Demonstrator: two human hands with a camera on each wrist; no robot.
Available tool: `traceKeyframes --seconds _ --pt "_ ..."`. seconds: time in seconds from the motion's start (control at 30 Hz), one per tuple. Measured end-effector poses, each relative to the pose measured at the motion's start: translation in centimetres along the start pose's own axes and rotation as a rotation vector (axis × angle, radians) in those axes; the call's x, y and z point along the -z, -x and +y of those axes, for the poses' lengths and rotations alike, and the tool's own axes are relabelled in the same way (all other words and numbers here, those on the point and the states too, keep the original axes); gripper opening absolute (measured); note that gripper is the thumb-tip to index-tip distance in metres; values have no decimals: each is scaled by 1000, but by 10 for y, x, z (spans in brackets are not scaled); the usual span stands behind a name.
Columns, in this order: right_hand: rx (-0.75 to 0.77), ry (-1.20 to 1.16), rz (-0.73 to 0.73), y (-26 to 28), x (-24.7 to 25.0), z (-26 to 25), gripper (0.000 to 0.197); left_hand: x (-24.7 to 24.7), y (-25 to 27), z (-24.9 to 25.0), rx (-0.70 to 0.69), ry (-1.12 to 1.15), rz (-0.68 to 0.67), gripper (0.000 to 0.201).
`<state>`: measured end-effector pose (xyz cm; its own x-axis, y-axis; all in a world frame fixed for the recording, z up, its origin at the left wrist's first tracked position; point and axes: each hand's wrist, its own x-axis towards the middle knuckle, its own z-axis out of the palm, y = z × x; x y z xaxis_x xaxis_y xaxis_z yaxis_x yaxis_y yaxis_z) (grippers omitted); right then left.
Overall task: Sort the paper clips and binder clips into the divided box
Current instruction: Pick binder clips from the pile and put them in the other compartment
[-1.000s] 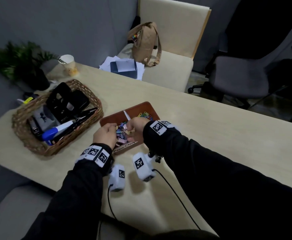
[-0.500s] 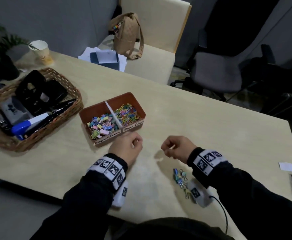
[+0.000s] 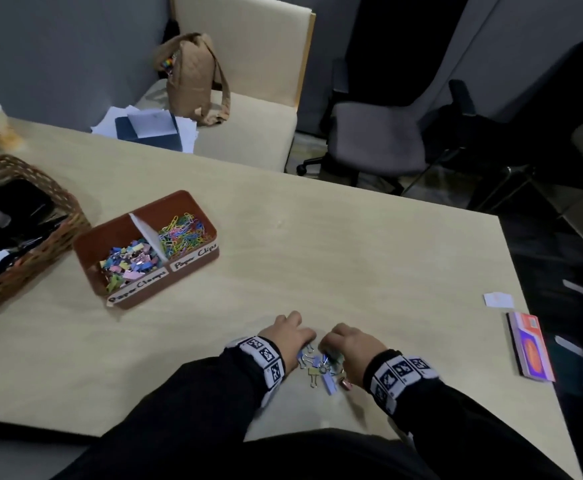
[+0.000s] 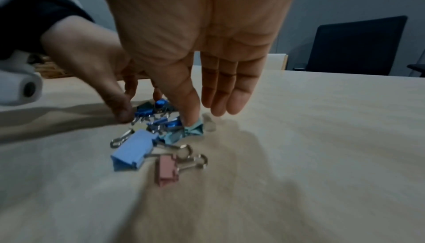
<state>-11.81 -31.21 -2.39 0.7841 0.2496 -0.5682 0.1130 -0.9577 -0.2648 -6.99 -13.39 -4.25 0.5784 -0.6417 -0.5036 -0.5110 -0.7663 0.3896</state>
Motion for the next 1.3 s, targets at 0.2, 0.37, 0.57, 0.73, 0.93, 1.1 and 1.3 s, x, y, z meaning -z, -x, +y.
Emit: traceKeyframes --seconds 0.2,0.37,0.57,0.73,0.93,1.1,1.3 --pt "-44 37 27 -5 -15 8 43 -1 -5 -1 16 2 61 23" --pt "-43 -17 102 -5 -11 14 18 -3 -6 -2 68 39 66 14" --pt "-102 -260 179 -2 15 -4 10 1 -3 -13 131 195 109 18" --pt "-107 -482 147 -34 54 -47 25 11 26 -42 431 644 395 24" --pt "-81 -860 -12 -91 89 -124 22 40 78 -81 573 1166 717 23" --pt "-126 -1236 -87 -119 113 -190 24 72 111 -117 582 1317 960 25" --pt "-158 -1441 -145 -145 132 -246 35 100 138 -172 670 1154 1190 20"
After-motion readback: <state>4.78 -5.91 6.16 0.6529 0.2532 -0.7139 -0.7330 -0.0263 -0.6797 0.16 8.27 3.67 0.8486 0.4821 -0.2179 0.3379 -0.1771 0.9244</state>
